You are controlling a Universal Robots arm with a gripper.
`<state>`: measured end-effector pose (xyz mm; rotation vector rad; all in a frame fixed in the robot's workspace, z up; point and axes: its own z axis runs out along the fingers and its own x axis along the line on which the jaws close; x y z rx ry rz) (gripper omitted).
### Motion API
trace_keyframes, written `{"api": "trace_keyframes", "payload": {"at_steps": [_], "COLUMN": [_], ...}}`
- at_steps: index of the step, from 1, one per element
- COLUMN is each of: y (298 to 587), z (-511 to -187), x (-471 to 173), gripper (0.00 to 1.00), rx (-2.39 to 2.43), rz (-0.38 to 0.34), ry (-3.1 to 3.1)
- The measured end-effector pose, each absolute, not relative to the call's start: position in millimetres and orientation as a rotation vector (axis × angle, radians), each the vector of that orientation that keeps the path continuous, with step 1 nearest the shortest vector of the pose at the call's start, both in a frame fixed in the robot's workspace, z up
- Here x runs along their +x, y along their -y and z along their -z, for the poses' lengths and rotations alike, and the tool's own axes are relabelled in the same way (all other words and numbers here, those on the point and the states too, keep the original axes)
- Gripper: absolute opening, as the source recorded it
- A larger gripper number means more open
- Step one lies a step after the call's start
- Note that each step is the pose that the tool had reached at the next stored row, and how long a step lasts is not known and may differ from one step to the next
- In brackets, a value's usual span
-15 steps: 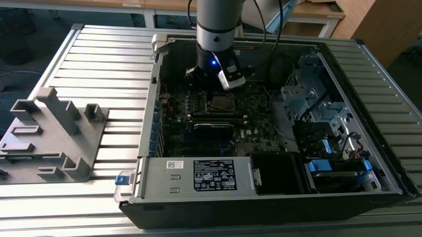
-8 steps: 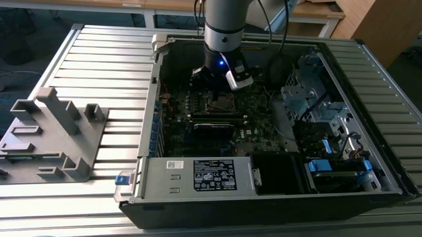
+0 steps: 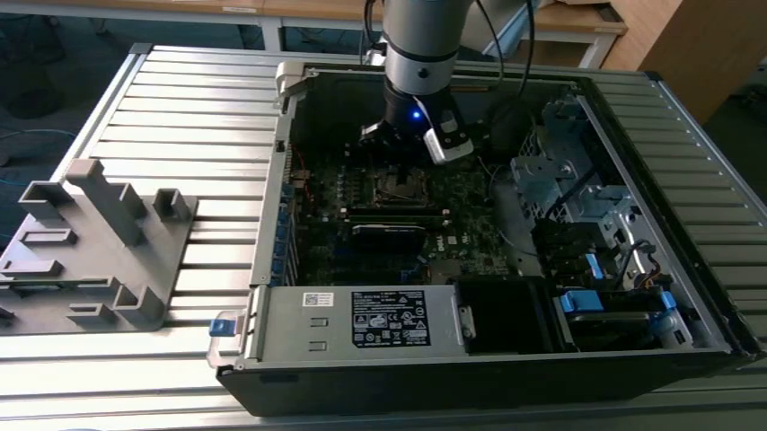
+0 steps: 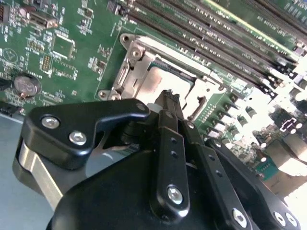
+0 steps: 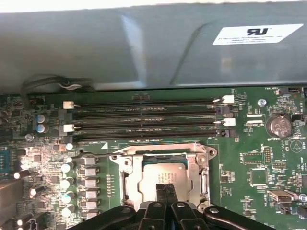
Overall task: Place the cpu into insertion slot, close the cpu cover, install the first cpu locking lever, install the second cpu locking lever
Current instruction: 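Close the cpu cover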
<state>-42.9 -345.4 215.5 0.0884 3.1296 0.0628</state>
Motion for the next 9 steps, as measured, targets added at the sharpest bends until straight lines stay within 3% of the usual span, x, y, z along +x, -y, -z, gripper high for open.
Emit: {"api": "trace_keyframes", "payload": {"at_steps": [9], "y": [345.3], "z": [-215.6], "x": [-43.6], "gripper": [0.11], "rx": [0.088], "rz": [-0.067], "ry": [-3.122]}}
